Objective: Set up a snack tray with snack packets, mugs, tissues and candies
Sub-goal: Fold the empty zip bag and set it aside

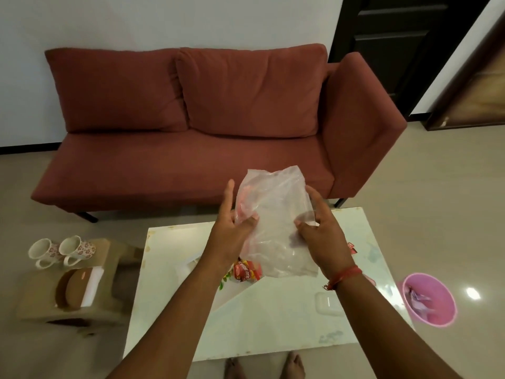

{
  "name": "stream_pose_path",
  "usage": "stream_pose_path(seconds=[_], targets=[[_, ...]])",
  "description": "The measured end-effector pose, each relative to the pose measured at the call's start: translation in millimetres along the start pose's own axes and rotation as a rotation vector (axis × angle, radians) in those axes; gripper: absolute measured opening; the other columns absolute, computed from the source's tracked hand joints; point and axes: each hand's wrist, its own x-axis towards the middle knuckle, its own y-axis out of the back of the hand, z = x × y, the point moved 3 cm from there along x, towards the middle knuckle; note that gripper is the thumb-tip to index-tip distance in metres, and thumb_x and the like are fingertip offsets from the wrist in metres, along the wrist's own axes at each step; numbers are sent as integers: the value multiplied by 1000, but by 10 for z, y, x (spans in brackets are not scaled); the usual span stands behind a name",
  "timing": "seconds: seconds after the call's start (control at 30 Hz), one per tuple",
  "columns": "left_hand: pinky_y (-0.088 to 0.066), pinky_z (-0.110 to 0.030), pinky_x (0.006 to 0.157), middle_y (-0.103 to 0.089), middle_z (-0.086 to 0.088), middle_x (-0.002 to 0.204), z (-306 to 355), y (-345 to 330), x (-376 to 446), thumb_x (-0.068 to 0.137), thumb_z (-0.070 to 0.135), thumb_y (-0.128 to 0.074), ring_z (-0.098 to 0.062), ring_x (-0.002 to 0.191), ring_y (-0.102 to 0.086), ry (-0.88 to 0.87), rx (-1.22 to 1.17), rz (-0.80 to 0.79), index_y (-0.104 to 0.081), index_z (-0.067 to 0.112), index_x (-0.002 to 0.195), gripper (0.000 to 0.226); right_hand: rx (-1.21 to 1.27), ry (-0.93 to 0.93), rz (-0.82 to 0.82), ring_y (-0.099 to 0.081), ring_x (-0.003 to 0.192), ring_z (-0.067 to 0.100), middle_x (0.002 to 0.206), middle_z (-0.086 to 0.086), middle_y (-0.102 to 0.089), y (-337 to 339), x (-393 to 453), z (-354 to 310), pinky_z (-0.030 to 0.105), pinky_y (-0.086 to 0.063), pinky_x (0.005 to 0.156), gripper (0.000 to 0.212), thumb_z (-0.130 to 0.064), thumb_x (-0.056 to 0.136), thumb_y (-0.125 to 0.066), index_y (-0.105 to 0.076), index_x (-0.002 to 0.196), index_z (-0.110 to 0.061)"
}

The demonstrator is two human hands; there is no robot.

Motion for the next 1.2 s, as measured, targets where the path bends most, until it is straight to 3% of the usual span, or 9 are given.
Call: stream_pose_path(seconds=[0.17,0.3,0.43,0.53,0.63,0.73,0.83,1.03,1.2], targets=[[-55,-34,92,-54,8,136,22,28,48,91,13,-65,-14,118,-55,-25,164,-156,-59,48,122,46,-46,21,-200,-68,85,14,86,-5,-66,47,-2,-48,23,-53,92,64,-3,89,-61,-45,138,-41],[-51,-33,97,-54,9,131,14,114,133,93,18,-63,-13,116,-56,-78,391,-161,-52,41,127,43,-335,88,-196,-62,75,5,90,4,-64,58,71,-142,-1,-43,66,53,1,88,-61,-51,135,-21],[-43,-23,90,-54,10,123,12,138,192,94,16,-61,-10,109,-55,-148,495,-112,-53,30,129,39,-526,220,-116,-60,78,11,103,7,-55,36,145,-213,7,-46,69,32,5,87,-61,-67,115,-10],[-42,-23,79,-52,3,104,11,183,224,94,14,-59,-12,93,-54,-308,615,-43,-63,22,99,10,-675,313,-19,-57,81,21,94,3,-49,40,154,-218,28,-51,74,8,-13,87,-69,-73,94,-12],[-45,-26,85,-42,1,108,4,236,287,94,19,-61,-16,99,-49,-389,648,38,-63,17,91,4,-486,270,29,-55,89,17,103,0,-52,91,122,-234,13,-44,78,10,-16,88,-68,-71,95,-10],[-45,-27,76,-50,3,105,-2,175,341,96,19,-56,-15,90,-54,-219,455,-44,-59,22,85,12,-100,7,20,-62,88,28,95,9,-66,90,101,-132,39,-51,83,15,-26,96,-56,-67,97,-16],[-37,-31,64,-49,2,77,-18,35,323,99,23,-48,-12,69,-43,-144,383,-62,-51,11,89,16,280,-95,24,-65,87,23,97,5,-71,47,19,-65,43,-53,81,18,-28,99,-52,-65,104,-18],[-42,-28,63,-54,6,83,-112,-416,338,102,24,-42,-8,73,-48,-197,495,-112,-51,17,99,12,473,-342,-319,-70,102,28,120,3,-68,239,-282,314,38,-59,68,45,-18,90,-67,-51,131,-29],[-43,-30,65,-59,1,88,-350,-988,449,99,19,-44,-15,76,-53,-81,441,-145,-53,24,99,10,554,-387,-30,-68,72,31,104,22,-68,758,-312,776,28,-51,54,36,5,92,-56,-52,125,-8]])
